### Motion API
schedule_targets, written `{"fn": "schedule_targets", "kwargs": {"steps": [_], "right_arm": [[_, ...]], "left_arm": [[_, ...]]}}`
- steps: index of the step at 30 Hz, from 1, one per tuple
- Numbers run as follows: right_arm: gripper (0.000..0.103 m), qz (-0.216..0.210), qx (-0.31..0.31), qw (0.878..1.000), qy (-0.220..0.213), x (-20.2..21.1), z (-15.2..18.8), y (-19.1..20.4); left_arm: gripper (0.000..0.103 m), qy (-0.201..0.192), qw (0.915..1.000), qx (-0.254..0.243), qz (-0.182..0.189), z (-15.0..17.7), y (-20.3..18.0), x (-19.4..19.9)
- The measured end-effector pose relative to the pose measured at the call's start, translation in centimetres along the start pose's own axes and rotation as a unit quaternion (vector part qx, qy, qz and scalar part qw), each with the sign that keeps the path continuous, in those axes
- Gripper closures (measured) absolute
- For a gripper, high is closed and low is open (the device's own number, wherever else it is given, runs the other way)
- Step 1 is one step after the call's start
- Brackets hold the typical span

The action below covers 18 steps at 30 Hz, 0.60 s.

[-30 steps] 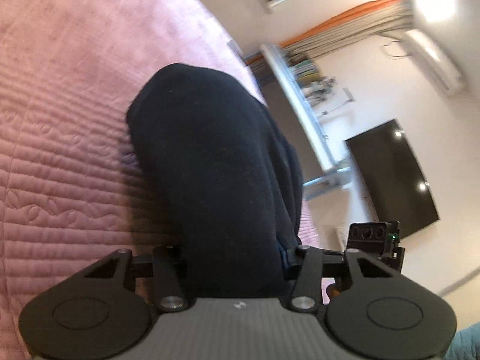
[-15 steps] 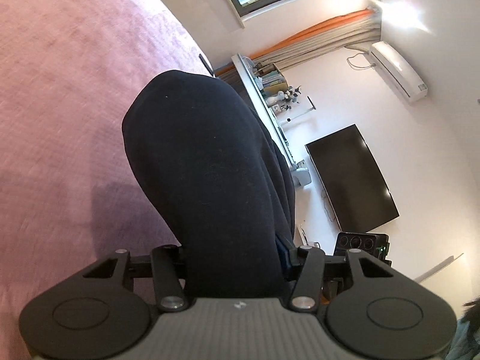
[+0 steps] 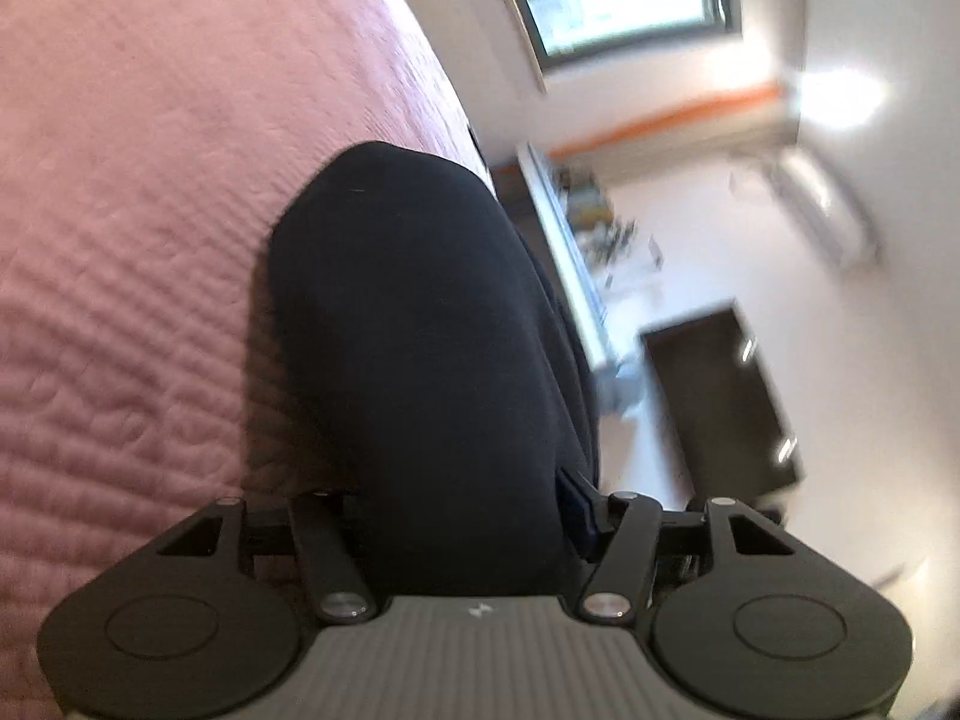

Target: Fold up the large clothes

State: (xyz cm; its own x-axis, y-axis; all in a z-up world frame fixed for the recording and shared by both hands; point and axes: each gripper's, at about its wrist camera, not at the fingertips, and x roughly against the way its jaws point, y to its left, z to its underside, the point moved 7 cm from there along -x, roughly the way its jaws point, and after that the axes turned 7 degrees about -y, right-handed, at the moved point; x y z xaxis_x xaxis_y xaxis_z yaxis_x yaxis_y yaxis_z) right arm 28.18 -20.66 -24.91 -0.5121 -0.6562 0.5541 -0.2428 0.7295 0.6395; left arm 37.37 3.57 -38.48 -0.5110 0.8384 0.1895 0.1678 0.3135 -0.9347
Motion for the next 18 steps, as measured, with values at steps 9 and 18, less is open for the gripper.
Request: {"fn": "schedule_targets", "kwargs": {"steps": [9,18], "right_arm": [[0.026,0.149,0.106,0.982,-0.040,6.0,-0.1,3.4],[0.065,0.138,0.218,0.961,-0.095,4.4,3.0,11.8]], "left_arm": [[0.042,-0.046,0.9802,-0.110,-0.159,-0.1,-5.1,5.4],[0.051,-0.053,0.9536,-0.260,-0.142,4.7,-15.3,4.1]]}}
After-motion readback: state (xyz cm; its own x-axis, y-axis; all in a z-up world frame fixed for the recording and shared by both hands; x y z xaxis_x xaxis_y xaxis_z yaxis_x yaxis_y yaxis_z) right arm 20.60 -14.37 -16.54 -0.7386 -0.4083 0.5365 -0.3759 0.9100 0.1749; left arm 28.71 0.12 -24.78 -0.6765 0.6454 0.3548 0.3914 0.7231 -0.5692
